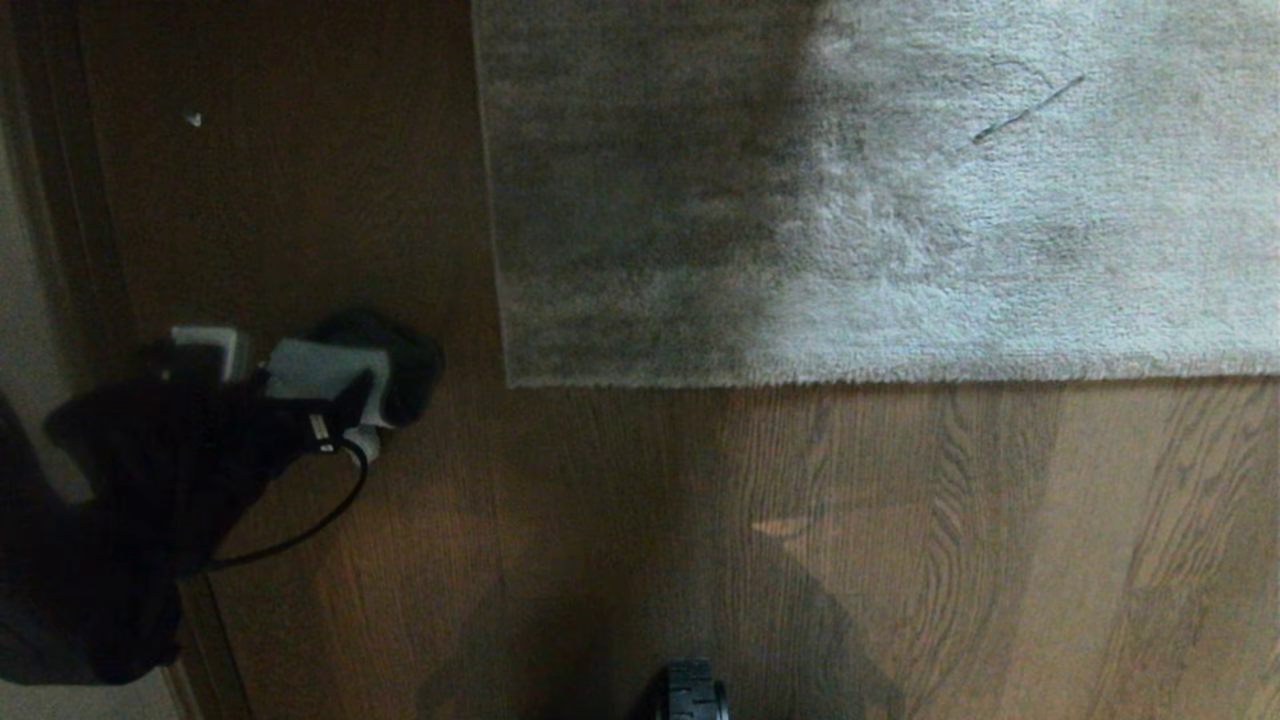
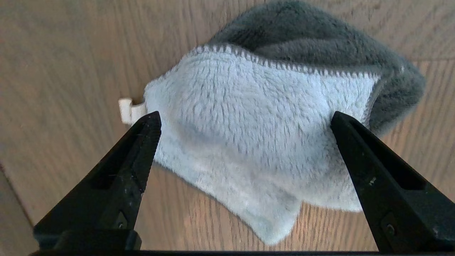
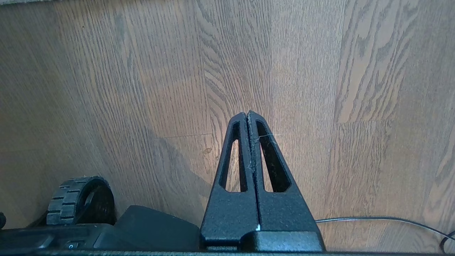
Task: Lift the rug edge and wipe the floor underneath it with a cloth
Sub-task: Pick up the rag
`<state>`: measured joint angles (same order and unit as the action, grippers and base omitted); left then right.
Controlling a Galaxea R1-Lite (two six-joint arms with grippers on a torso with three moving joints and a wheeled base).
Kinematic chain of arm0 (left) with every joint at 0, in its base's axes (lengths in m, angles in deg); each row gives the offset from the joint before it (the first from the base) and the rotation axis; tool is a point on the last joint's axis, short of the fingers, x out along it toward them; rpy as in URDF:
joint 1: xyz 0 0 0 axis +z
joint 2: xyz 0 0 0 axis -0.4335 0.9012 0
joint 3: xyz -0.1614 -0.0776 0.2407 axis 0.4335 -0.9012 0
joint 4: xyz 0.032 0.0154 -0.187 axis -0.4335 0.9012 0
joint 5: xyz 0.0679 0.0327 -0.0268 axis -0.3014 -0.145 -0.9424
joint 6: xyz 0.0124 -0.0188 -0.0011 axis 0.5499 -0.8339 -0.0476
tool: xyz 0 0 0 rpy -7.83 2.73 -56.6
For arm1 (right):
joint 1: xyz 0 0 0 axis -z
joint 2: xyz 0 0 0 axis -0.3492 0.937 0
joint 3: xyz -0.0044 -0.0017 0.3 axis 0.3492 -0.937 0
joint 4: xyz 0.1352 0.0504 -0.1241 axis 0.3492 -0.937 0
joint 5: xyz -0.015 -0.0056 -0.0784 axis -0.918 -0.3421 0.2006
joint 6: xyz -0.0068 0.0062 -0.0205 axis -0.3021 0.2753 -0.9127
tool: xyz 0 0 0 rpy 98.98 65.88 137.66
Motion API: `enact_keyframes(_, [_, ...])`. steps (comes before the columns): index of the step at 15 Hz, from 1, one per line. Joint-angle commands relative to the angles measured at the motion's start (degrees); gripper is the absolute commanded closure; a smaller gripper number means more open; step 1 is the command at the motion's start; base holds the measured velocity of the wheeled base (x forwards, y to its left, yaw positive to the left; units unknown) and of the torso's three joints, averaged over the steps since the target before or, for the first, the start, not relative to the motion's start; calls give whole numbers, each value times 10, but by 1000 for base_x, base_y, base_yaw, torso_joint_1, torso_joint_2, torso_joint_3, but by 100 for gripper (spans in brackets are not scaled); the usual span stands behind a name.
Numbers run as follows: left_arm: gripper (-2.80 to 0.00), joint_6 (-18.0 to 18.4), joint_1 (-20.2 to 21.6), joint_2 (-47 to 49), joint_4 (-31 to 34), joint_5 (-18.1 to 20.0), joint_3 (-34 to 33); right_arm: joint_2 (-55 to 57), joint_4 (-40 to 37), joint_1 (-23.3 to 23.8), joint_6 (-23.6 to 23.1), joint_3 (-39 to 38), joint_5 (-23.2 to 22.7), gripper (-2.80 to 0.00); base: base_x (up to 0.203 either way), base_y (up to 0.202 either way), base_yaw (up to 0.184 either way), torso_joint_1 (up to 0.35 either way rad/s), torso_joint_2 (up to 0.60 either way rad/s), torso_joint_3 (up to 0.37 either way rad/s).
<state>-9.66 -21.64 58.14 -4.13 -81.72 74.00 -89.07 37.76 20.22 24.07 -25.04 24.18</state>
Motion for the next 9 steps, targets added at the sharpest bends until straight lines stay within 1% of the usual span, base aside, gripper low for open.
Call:
enact_keyframes(1, [-280, 0, -2, 17, -27, 1, 18, 0, 0, 0, 0, 0, 0, 0, 0, 0, 0, 0, 0, 0])
enact_keyframes(3, [-280, 0, -4, 24, -27, 2, 29, 0, 0, 0, 0, 0, 0, 0, 0, 0, 0, 0, 0, 0])
enact_keyframes(9, [-280, 0, -4, 27, -27, 2, 28, 0, 0, 0, 0, 0, 0, 0, 0, 0, 0, 0, 0, 0])
